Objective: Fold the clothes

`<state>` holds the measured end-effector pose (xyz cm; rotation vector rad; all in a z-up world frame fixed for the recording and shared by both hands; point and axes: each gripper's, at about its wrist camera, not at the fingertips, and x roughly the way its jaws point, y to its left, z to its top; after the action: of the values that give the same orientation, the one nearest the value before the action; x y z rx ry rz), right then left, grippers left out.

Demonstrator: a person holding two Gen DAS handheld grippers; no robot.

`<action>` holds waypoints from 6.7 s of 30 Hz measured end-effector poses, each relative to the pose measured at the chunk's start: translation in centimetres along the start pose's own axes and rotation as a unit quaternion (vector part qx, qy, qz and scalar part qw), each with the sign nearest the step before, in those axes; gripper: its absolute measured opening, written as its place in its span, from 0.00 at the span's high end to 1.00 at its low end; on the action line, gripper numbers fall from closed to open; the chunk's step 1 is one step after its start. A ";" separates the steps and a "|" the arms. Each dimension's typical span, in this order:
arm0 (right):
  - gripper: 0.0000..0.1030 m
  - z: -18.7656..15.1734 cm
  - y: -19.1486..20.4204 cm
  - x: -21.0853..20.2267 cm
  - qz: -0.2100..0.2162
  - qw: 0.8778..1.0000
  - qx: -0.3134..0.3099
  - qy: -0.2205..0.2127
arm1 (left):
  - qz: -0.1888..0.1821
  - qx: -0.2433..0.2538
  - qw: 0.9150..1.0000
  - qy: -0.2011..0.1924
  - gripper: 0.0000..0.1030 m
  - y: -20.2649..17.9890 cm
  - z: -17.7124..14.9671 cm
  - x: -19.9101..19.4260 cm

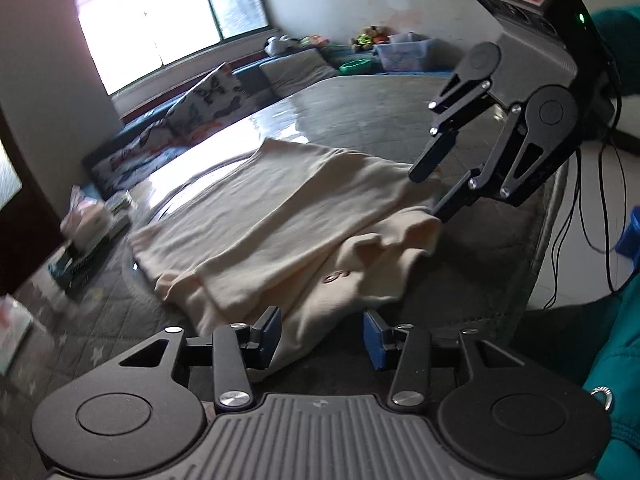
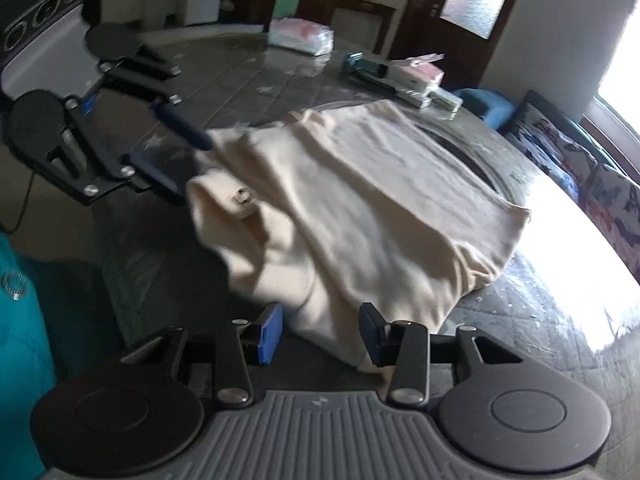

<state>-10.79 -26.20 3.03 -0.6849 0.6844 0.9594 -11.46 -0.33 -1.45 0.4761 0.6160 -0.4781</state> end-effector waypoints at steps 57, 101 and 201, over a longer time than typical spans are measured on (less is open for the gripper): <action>0.92 1.1 1.2 -7.5 0.031 0.991 0.080 -0.103 | -0.021 -0.087 0.994 -0.057 0.95 1.0 -0.5 -6.6; 0.80 8.0 -15.5 10.9 -0.048 0.961 0.264 -0.061 | 0.106 -0.209 0.970 0.055 0.77 15.1 6.9 15.0; 0.86 4.8 -15.7 10.3 -0.092 0.946 0.307 -0.050 | 0.161 -0.302 0.939 -0.030 0.00 14.1 4.4 7.9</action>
<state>8.35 -23.80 1.25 -0.1420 0.7631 0.5548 3.84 6.16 0.55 -0.0297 0.5777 0.0223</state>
